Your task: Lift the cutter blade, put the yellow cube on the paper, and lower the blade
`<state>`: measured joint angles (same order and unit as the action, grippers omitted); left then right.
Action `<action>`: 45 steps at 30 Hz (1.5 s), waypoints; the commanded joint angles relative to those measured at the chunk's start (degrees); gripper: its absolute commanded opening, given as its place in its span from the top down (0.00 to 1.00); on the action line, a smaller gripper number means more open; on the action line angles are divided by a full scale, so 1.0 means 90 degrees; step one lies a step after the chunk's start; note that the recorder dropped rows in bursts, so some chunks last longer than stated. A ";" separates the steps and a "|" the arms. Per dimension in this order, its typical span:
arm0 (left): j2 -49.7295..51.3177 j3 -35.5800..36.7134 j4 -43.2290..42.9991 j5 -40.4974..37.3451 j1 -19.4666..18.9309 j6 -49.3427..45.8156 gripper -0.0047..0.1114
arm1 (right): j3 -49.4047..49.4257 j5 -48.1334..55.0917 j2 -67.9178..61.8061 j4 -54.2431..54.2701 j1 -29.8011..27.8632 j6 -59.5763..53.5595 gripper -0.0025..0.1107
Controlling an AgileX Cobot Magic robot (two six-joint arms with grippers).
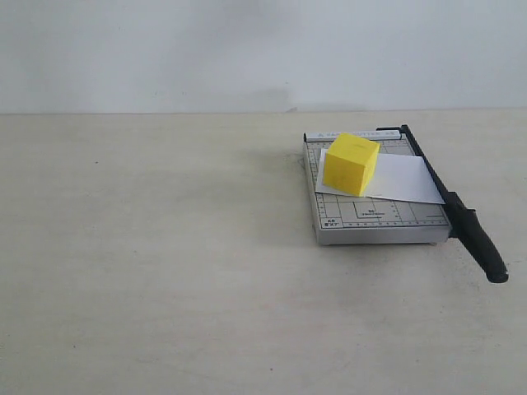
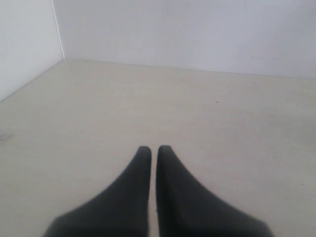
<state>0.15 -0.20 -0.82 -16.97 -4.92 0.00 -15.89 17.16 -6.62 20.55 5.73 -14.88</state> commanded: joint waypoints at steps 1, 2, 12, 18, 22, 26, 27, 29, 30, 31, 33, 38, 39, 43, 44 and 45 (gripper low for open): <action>-0.0017 0.0023 0.0020 0.0050 -0.0016 -0.0057 0.92 | 0.0129 -0.0084 0.0019 0.0011 0.0014 -0.0005 0.98; -0.0017 0.0023 0.0020 0.0050 -0.0016 -0.0057 0.92 | 0.0209 -0.0095 0.0019 -0.0049 0.0014 -0.0005 0.98; -0.0017 0.0023 0.0020 0.0050 -0.0016 -0.0057 0.92 | 0.1766 -0.2072 0.0030 -0.1506 0.0014 0.1332 0.98; -0.0017 0.0023 0.0020 0.0050 -0.0016 -0.0057 0.92 | 0.1766 -0.1793 0.0030 -0.1524 0.0014 0.1270 0.98; -0.0017 0.0023 0.0020 0.0050 -0.0016 -0.0057 0.92 | 0.1766 -0.1686 0.0030 -0.1524 0.0014 0.1270 0.98; -0.0017 0.0023 0.0020 0.0050 -0.0016 -0.0057 0.92 | 0.1766 -0.1716 0.0030 -0.1524 0.0014 0.1288 0.98; -0.0017 0.0023 0.0020 0.0050 -0.0016 -0.0057 0.92 | 0.1766 -0.1703 0.0030 -0.1524 0.0014 0.1285 0.98; -0.0017 0.0023 0.0020 0.0050 -0.0016 -0.0057 0.92 | 0.1766 -0.1703 0.0030 -0.1524 0.0014 0.1285 0.98; -0.0017 0.0023 0.0020 0.0050 -0.0016 -0.0057 0.92 | 0.1766 -0.1703 0.0030 -0.1524 0.0014 0.1285 0.98; -0.0017 0.0023 0.0020 0.0050 -0.0016 -0.0057 0.92 | 0.1766 -0.1703 0.0030 -0.1524 0.0014 0.1285 0.98; -0.0017 0.0023 0.0020 0.0050 -0.0016 -0.0057 0.92 | 0.1766 -0.1732 0.0030 -0.1524 0.0014 0.1285 0.98; -0.0017 0.0023 0.0020 0.0050 -0.0016 -0.0057 0.92 | 0.1766 -0.1732 0.0030 -0.1524 0.0014 0.1285 0.98; -0.0017 0.0023 0.0020 0.0050 -0.0016 -0.0057 0.92 | 0.1766 -0.1732 0.0030 -0.1524 0.0014 0.1285 0.98; -0.0017 0.0023 0.0020 0.0050 -0.0016 -0.0057 0.92 | 0.1766 -0.1817 0.0030 -0.1524 0.0014 0.1285 0.98; -0.0017 0.0023 0.0020 0.0050 -0.0016 -0.0057 0.92 | 0.1766 -0.1830 0.0030 -0.1524 0.0014 0.1285 0.98; -0.0017 0.0023 0.0020 0.0050 -0.0016 -0.0057 0.92 | 0.1766 -0.1830 0.0030 -0.1524 0.0014 0.1285 0.98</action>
